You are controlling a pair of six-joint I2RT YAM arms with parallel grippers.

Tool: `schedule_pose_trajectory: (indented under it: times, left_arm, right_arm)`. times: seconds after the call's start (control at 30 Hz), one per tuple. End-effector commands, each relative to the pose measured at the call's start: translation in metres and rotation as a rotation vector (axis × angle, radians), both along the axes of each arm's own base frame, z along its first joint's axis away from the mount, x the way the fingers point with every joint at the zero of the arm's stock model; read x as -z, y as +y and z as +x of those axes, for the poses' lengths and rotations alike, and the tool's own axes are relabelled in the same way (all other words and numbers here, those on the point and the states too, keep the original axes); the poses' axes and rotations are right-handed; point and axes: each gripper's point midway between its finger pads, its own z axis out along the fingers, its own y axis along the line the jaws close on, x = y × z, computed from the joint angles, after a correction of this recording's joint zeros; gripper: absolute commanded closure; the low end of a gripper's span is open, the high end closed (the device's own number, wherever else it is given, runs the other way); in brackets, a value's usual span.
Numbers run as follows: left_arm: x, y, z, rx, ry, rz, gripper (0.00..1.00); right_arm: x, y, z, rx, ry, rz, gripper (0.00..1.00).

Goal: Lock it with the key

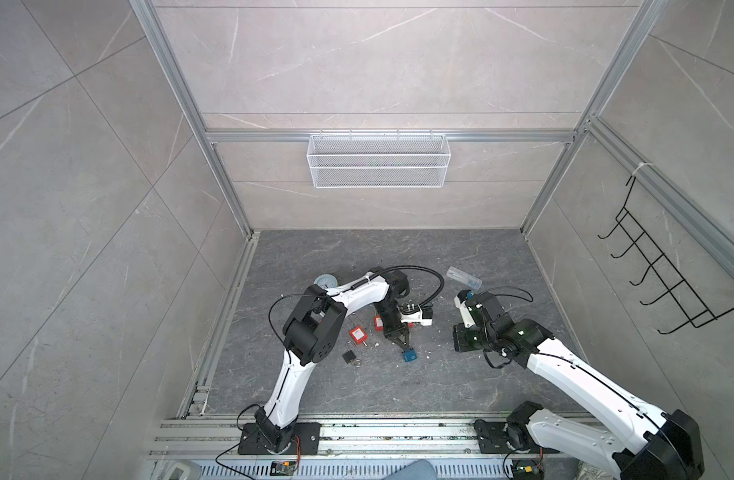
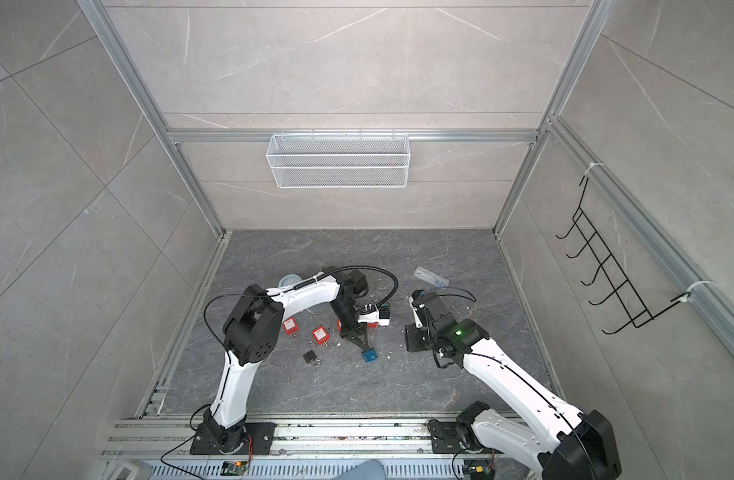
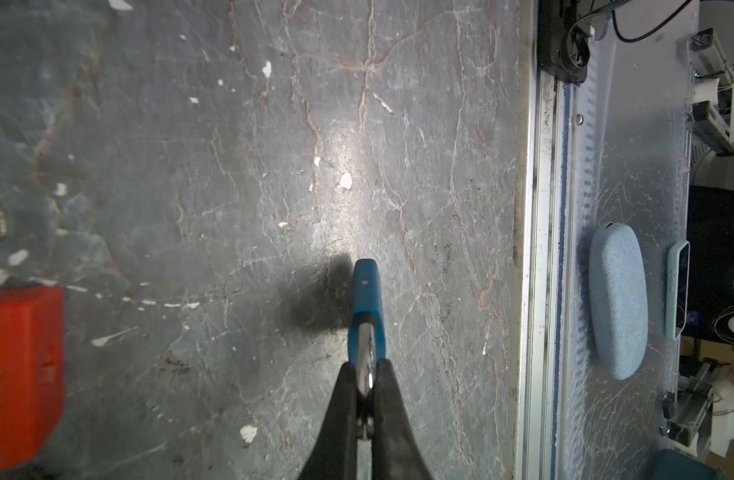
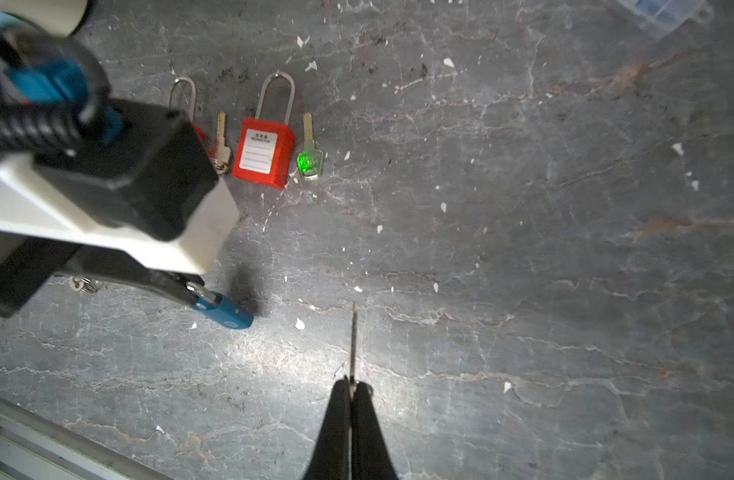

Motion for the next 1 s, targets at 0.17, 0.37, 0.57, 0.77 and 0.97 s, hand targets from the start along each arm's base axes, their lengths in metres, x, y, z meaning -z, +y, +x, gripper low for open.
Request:
schedule_pose_trajectory:
  times: [0.17,0.37,0.57,0.77,0.97]
  left_arm:
    - [0.008,-0.001,0.005,-0.006,0.008,0.092,1.0]
    - [0.013,-0.005,0.022,-0.032,-0.077,0.113,0.96]
    - [0.015,-0.011,0.034,-0.038,-0.146,0.104,0.84]
    - [0.016,-0.014,0.041,-0.048,-0.173,0.11,0.78]
    - [0.005,-0.018,0.05,-0.064,-0.229,0.085,0.75]
  right_arm:
    - [0.013,0.006,-0.002,0.019,0.034,0.05,1.0]
    - [0.024,0.013,-0.006,0.016,0.061,0.087,1.0]
    - [0.036,0.019,-0.007,-0.002,0.073,0.112,1.0]
    - [0.048,0.021,-0.008,-0.004,0.101,0.117,1.0]
    - [0.055,0.024,-0.01,-0.007,0.118,0.125,1.0]
